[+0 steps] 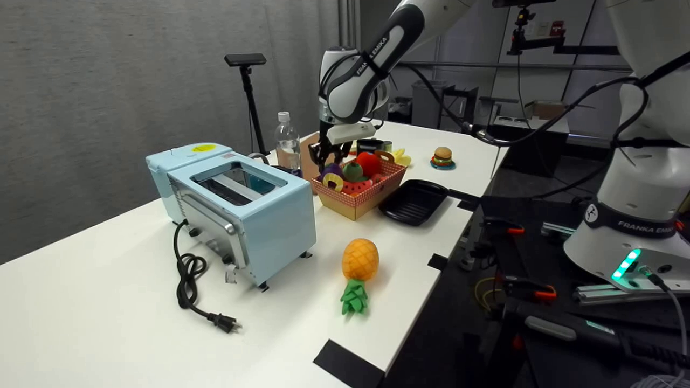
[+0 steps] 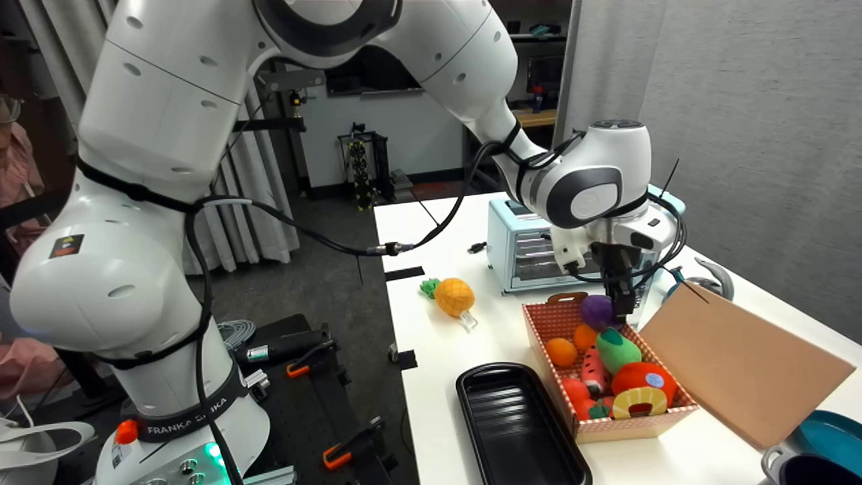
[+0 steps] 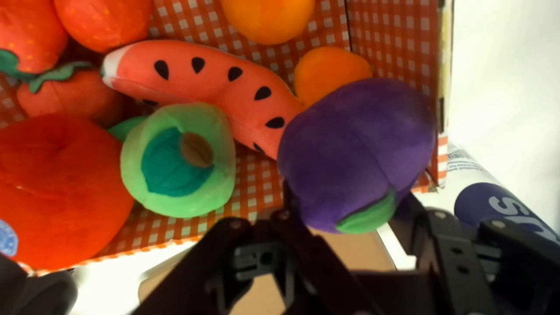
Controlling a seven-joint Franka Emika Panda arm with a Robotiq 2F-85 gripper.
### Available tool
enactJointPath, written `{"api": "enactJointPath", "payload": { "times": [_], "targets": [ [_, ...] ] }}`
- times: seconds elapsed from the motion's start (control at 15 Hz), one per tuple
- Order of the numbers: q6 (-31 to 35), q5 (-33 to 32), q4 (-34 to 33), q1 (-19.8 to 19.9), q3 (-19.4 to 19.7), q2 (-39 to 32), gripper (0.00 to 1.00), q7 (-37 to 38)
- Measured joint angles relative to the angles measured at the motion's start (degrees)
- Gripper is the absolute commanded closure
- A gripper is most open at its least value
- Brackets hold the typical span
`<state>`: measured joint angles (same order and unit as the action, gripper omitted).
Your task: Take the pineapple and purple plush toys out of the box and put them on the counter
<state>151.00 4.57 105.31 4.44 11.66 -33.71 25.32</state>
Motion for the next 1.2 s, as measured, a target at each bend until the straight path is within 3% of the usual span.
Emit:
{"api": "enactJointPath", "payload": {
  "times": [0.2, 0.67, 1.2],
  "targets": [
    [-0.42, -0.05, 0.08, -0.81, 0.31, -0.16, 0.97, 0.00],
    [-0.19, -1.41, 2.61, -4.47, 1.49, 1.34, 0.96, 0.11],
    [3.84, -5.77, 15.27, -12.55, 2.54, 11.62, 0.95, 7.43]
  ]
}}
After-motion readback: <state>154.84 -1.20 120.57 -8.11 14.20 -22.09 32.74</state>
